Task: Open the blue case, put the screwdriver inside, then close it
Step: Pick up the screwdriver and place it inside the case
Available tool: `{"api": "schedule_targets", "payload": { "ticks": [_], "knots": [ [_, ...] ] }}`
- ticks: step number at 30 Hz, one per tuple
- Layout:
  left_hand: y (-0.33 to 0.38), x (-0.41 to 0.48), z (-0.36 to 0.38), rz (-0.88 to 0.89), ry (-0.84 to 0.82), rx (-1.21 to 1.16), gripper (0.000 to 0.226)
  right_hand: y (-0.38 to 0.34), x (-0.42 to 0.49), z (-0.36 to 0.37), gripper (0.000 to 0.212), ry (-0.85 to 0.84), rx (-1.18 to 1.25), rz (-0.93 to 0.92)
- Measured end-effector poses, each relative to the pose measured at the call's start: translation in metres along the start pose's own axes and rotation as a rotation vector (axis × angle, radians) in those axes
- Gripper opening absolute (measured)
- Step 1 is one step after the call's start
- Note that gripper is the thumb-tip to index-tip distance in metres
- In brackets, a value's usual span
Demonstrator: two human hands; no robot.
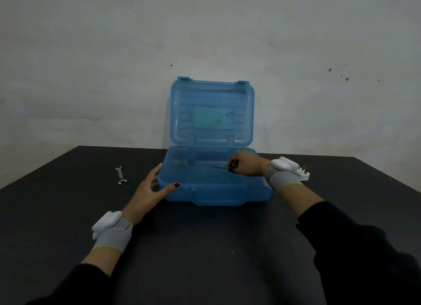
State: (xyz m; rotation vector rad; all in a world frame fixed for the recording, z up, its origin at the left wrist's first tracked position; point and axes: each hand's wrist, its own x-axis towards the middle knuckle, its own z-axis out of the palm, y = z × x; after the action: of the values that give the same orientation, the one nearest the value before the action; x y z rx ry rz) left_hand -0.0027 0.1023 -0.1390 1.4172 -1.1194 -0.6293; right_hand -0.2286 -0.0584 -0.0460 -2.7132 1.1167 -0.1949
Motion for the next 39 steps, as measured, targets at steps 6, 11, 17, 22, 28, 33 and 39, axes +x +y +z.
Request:
{"api": "schedule_targets", "payload": {
  "ticks": [6, 11, 17, 22, 28, 33, 39],
  "knots": [
    [-0.001, 0.0, -0.001, -0.003, 0.008, 0.002, 0.092, -0.014, 0.015, 0.014, 0.031, -0.083, -0.061, -0.017],
    [-0.002, -0.001, -0.001, -0.001, 0.001, 0.007, 0.099, -0.019, 0.023, 0.023, 0.029, -0.096, -0.095, -0.034],
    [-0.003, -0.001, -0.001, 0.015, 0.015, 0.011, 0.09, -0.021, 0.028, 0.034, 0.028, -0.115, -0.123, -0.053],
    [-0.001, -0.002, 0.0, 0.012, 0.012, 0.004, 0.094, -0.018, 0.03, 0.036, 0.029, -0.123, -0.113, -0.057],
    [0.002, -0.004, 0.0, 0.005, 0.015, 0.009, 0.089, -0.007, 0.031, 0.02, 0.029, -0.062, -0.065, -0.025],
    [0.003, -0.004, 0.0, -0.006, 0.014, 0.001, 0.079, 0.01, 0.03, 0.006, 0.023, 0.047, -0.044, 0.024],
    [0.001, 0.0, -0.001, -0.037, 0.02, -0.058, 0.064, 0.039, 0.027, -0.005, 0.021, 0.196, -0.029, 0.096]
  ]
}}
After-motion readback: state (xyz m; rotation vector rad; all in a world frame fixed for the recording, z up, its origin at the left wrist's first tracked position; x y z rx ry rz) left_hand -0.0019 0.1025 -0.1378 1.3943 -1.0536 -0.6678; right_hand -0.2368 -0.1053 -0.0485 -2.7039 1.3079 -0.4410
